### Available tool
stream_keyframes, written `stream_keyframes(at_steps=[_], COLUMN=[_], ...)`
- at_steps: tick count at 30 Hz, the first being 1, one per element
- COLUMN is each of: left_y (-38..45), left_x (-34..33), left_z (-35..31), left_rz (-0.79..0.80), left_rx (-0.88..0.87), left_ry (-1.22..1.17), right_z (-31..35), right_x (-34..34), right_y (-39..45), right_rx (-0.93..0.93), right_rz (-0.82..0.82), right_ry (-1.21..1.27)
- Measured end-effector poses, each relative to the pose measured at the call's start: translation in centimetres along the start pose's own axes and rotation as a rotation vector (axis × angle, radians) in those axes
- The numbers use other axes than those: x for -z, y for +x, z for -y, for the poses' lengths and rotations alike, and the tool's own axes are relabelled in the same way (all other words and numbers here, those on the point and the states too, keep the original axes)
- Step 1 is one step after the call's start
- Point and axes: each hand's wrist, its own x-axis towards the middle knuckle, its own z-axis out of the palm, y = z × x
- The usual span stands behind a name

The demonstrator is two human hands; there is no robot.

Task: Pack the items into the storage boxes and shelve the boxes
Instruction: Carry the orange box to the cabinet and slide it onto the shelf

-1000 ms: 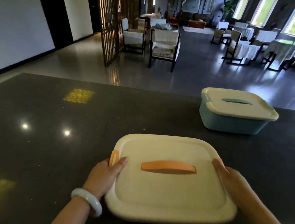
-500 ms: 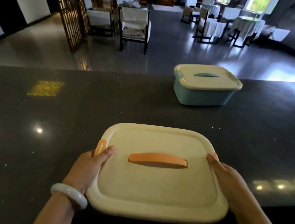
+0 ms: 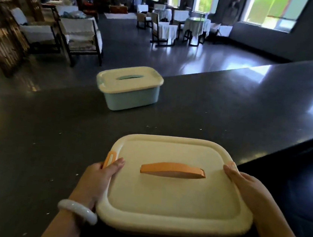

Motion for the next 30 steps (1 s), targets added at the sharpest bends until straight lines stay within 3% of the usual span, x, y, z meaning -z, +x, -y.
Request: stream_keyframes(at_steps=[11,20,26,30], left_y=[-1.7,2.1,5.8,6.8], left_x=[-29.9,-51.3,-67.3,-76.6], left_z=[-6.6,-11.3,-17.0,-21.3], left_rz=[0.358,0.721,0.98,1.047], left_rx=[-0.186,-0.185,-0.189,-0.247], left_ry=[0.068,0.205,0.299,0.328], right_z=[-6.9,-12.9,-11.8,-10.8], right_x=[27.9,39.9,48.5,53.6], right_y=[2.9,6.6,13.3,17.1], right_rx=[0.072,-0.099,-0.162,-0.16], right_rz=[-0.365,-0.661,-0.917,-1.032], right_ry=[0.163,0.314,0.346,0.393])
